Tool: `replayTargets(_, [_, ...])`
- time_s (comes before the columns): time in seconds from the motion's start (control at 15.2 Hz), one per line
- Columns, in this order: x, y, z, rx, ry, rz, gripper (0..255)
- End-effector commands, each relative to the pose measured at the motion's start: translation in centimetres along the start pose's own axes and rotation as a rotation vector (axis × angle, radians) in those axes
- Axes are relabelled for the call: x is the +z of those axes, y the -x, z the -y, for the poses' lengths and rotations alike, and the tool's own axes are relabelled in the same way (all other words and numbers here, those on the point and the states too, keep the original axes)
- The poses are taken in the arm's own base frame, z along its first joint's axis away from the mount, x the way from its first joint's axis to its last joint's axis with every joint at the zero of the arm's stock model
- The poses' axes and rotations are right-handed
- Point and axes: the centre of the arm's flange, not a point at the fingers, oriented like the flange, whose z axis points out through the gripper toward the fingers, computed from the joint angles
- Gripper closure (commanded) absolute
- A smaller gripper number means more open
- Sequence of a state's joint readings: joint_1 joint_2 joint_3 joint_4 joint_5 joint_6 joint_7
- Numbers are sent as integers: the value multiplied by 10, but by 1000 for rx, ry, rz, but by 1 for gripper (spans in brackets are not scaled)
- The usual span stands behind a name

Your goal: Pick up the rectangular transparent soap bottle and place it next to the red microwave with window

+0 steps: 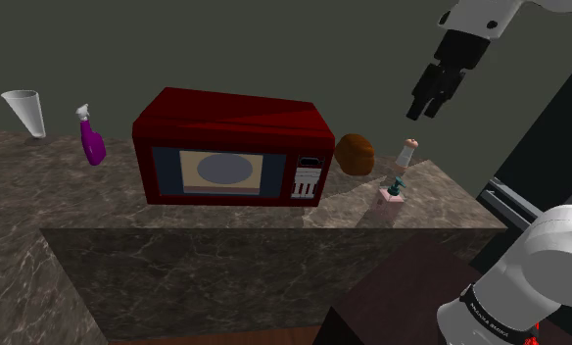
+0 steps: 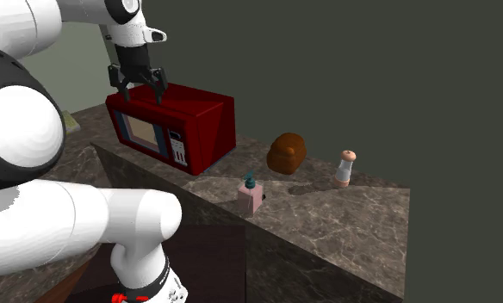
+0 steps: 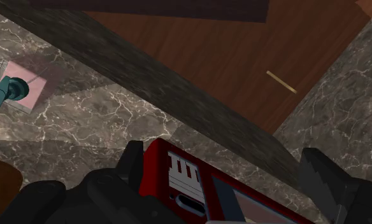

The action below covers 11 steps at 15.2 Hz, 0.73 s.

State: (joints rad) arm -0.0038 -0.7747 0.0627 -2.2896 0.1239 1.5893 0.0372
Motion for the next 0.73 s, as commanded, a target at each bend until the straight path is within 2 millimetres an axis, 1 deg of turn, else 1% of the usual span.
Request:
replayTargets(0.0, [0, 0, 0, 0, 0, 0, 0])
replayTargets(0.66, [85, -21, -97, 16, 13, 4, 0])
